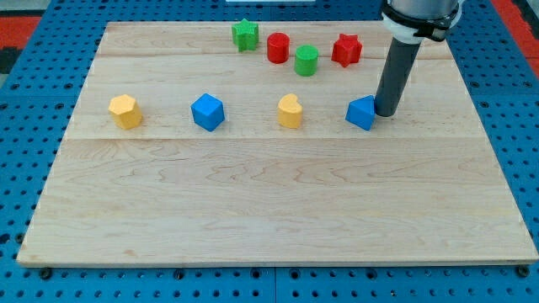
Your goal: Move the blue triangle closer towards the yellow heart
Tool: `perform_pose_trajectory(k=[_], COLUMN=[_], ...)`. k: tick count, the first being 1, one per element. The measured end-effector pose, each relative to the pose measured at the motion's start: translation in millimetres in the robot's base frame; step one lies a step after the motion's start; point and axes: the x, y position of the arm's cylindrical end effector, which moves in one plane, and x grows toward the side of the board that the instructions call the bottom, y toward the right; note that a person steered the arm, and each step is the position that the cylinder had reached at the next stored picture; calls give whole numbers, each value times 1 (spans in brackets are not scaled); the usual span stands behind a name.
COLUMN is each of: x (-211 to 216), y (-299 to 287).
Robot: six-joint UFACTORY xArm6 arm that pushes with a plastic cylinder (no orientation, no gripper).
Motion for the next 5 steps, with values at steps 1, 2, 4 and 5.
perform_pose_trajectory(k=[1, 2, 4, 5], x=[0, 0, 0, 2], y=[-1, -5, -31, -34])
